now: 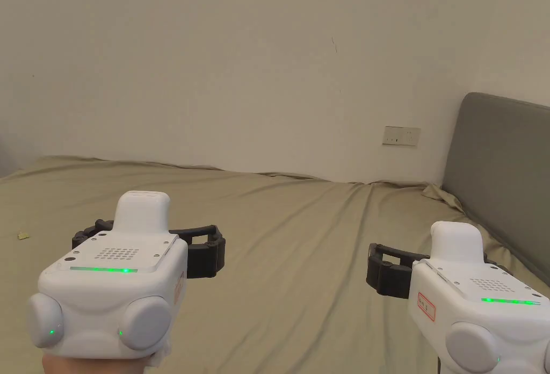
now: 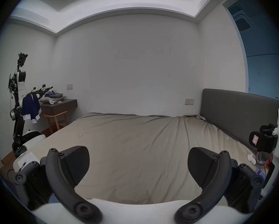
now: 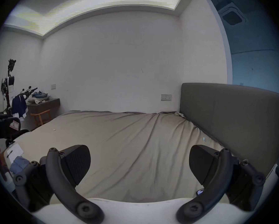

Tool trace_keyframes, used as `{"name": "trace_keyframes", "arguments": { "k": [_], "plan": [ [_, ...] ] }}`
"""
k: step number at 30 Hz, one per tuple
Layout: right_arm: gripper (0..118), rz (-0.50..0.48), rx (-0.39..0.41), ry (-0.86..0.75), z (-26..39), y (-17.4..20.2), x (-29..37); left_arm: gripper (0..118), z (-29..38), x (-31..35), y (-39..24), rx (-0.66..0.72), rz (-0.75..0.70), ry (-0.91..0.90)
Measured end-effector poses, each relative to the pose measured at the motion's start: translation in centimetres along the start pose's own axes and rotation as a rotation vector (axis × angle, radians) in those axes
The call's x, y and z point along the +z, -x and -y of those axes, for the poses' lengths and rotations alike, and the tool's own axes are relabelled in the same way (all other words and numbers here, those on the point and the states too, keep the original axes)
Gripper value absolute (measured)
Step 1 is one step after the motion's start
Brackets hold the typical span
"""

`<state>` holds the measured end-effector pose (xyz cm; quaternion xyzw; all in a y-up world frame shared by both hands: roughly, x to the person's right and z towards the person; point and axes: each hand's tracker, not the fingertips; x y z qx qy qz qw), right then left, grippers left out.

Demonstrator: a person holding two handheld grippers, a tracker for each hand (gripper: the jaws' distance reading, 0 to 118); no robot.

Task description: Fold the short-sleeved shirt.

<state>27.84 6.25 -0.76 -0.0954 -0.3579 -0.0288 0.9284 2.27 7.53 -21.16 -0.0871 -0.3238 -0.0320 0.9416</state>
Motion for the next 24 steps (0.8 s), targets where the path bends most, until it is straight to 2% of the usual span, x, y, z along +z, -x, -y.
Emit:
{"name": "trace_keyframes", "arguments": {
  "k": [2, 8, 18, 24],
  "plan": [
    [118, -0.012, -0.043, 0.032, 0.1, -0.3, -0.5, 118, 0.0, -0.1, 0.0, -0.001, 0.001, 0.008],
    [118, -0.017, -0.107, 0.042, -0.3, -1.2, -0.5, 118, 0.3, -0.1, 0.2, -0.002, -0.004, 0.018],
    [118, 0.052, -0.100, 0.089, -1.2, -1.6, -0.7, 118, 0.0, -0.5, 0.0, 0.024, -0.009, 0.052],
    [118, 0.031, -0.099, 0.075, -1.4, -1.5, -0.3, 118, -0.4, -0.4, 0.0, 0.014, -0.003, 0.045]
  ]
}}
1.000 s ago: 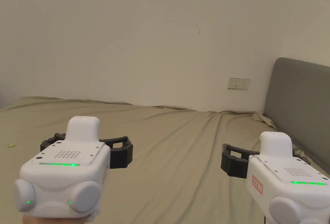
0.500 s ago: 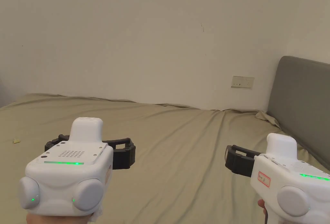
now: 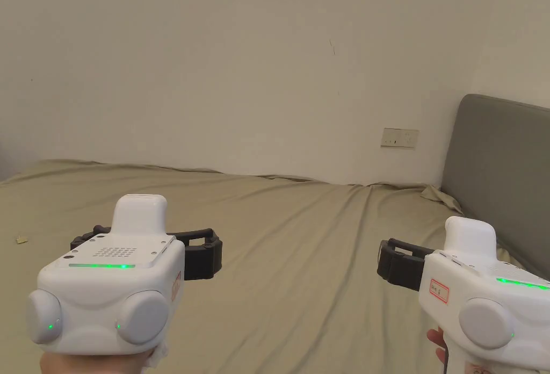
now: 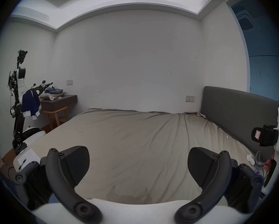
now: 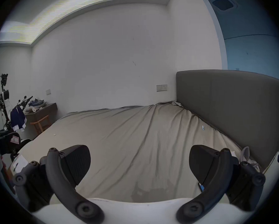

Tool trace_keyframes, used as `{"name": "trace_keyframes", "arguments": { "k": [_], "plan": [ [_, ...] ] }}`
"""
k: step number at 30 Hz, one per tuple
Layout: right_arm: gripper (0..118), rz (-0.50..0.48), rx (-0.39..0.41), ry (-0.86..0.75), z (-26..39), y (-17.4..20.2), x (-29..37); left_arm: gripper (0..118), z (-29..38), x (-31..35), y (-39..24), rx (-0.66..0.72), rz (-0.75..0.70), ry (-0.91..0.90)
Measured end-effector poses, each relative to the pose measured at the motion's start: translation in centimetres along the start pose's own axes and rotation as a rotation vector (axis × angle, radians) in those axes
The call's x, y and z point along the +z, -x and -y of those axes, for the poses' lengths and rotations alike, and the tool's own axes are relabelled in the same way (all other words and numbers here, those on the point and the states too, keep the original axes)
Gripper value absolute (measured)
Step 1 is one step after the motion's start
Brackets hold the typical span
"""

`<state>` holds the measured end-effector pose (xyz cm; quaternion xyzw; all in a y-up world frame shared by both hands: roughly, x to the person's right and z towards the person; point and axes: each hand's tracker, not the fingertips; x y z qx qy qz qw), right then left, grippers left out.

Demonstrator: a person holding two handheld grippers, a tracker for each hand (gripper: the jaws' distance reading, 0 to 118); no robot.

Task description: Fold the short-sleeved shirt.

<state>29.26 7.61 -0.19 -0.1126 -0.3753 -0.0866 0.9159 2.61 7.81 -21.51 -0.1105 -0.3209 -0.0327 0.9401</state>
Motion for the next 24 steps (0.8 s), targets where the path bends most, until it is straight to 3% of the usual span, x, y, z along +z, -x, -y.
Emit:
{"name": "trace_keyframes", "arguments": {
  "k": [9, 16, 24],
  "plan": [
    [118, -0.006, 0.057, -0.051, -0.3, 0.9, 0.9, 118, 0.0, 0.1, 0.3, 0.026, 0.002, 0.035],
    [118, -0.010, 0.056, 0.010, -0.5, 0.9, 0.3, 118, -0.2, 0.6, 0.3, 0.024, 0.004, 0.023],
    [118, -0.181, 0.073, -0.053, 0.7, 1.0, 1.4, 118, -0.7, 0.9, 0.3, 0.032, 0.009, 0.007]
  ]
}}
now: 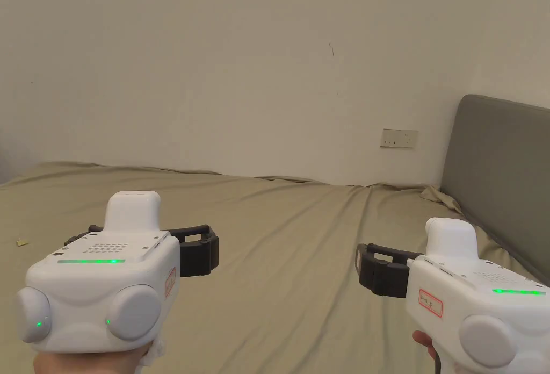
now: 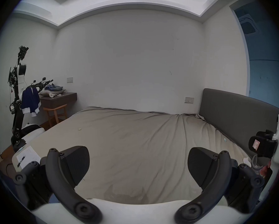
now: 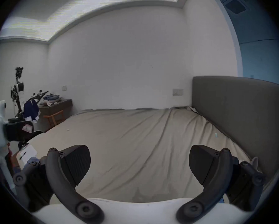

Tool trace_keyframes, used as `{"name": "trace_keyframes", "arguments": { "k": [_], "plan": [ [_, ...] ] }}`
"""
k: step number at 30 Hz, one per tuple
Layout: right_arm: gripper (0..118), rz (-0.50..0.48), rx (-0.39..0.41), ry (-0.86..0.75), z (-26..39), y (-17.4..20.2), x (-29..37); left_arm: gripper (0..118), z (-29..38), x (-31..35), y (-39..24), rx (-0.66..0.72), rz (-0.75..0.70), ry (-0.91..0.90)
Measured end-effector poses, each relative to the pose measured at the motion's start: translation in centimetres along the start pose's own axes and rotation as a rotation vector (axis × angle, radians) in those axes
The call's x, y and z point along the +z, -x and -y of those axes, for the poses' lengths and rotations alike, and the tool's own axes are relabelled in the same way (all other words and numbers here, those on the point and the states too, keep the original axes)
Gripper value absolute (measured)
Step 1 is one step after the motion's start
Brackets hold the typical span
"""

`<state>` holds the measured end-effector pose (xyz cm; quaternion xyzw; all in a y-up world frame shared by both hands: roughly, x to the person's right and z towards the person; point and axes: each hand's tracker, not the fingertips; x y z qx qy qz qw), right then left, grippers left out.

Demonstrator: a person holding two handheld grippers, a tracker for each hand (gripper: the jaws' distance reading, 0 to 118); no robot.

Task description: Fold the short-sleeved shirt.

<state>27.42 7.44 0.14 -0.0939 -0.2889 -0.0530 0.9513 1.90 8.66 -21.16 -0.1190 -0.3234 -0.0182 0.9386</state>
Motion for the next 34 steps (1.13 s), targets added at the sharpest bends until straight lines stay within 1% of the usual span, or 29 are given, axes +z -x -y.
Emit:
{"name": "trace_keyframes", "arguments": {
  "k": [3, 4, 6, 11, 21, 27, 30, 34],
  "plan": [
    [118, -0.010, 0.021, -0.124, 0.9, 0.1, 1.0, 118, 0.2, 0.0, 0.0, -0.010, -0.003, -0.002],
    [118, -0.008, 0.035, -0.136, 1.0, 0.1, 1.1, 118, 0.3, 0.0, 0.0, -0.015, -0.006, 0.002],
    [118, -0.009, 0.035, -0.118, 1.0, 0.1, 1.0, 118, 0.4, 0.0, 0.1, -0.011, -0.007, 0.005],
    [118, 0.028, 0.030, -0.104, 0.9, 0.2, 0.8, 118, 0.7, 0.1, 0.3, -0.005, -0.007, 0.000],
    [118, 0.025, 0.083, -0.088, 1.0, 0.7, 0.7, 118, 0.9, 0.1, 0.2, -0.045, -0.010, -0.008],
    [118, 0.034, 0.077, -0.073, 1.1, 0.4, 0.4, 118, 0.9, 0.1, 0.1, -0.052, -0.002, -0.013],
    [118, 0.056, 0.068, -0.077, 0.8, 0.2, 0.2, 118, 0.8, 0.1, 0.0, -0.058, 0.005, -0.018],
    [118, 0.053, 0.052, -0.062, 0.4, -0.3, -0.3, 118, 0.9, -0.3, -0.1, -0.066, 0.001, -0.013]
  ]
}}
